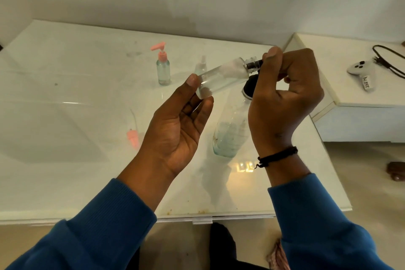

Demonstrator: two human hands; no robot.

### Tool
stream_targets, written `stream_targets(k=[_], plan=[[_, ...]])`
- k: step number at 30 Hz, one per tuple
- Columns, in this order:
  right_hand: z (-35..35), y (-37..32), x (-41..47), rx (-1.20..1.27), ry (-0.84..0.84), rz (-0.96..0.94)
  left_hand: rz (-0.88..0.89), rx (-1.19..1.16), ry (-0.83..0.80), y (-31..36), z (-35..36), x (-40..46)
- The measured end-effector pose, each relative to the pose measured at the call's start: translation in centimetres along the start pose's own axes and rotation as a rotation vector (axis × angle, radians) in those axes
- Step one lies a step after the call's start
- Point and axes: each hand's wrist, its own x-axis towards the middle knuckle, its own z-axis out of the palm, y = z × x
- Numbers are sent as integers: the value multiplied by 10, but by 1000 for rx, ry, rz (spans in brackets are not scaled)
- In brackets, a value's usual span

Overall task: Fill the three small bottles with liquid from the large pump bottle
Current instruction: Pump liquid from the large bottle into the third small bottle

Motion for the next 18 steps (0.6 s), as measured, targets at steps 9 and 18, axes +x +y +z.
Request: stream_targets(k=[9,18], plan=[[-1,2,4,-20,0,-12,3,6,-1,-1,-1,1],[0,1,3,-16,-5,-7,3,4,1,-1,-1,1]])
